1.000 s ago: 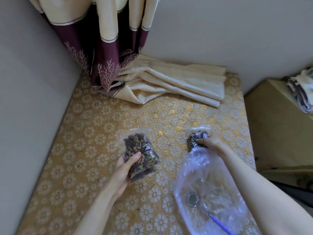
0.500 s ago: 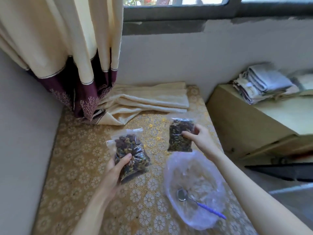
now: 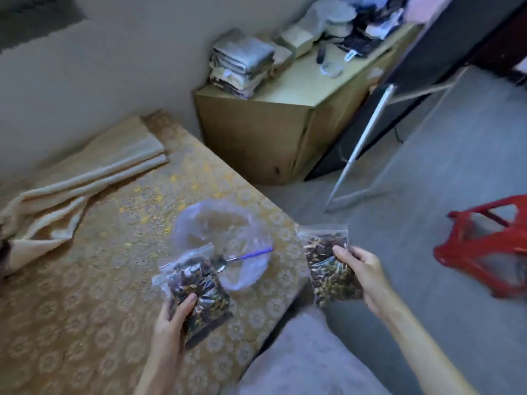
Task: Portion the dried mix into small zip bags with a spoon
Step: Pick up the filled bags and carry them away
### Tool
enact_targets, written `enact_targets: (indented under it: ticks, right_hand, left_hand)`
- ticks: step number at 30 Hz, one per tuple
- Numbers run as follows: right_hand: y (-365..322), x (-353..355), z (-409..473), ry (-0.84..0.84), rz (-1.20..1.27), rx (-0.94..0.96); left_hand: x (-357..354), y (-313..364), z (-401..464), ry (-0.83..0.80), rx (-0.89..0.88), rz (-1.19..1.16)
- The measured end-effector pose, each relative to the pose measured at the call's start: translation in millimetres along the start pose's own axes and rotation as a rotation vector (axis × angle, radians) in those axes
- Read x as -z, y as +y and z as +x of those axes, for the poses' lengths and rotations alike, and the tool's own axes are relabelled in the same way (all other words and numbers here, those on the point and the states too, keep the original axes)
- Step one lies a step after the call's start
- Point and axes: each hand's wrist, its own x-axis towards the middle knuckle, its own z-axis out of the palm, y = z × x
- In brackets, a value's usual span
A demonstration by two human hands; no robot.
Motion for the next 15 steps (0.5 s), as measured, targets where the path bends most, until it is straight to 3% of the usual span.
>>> enact_targets:
  ticks: [7, 15]
  right_hand:
    - [56, 112, -45, 0.424, 0.375, -0.133]
    - [56, 230, 2, 0.606, 0.455, -0.176]
  left_hand:
    - [-79, -8, 16, -0.163, 0.048, 0.353]
    - [-242, -14, 44, -0.236, 0.064, 0.483]
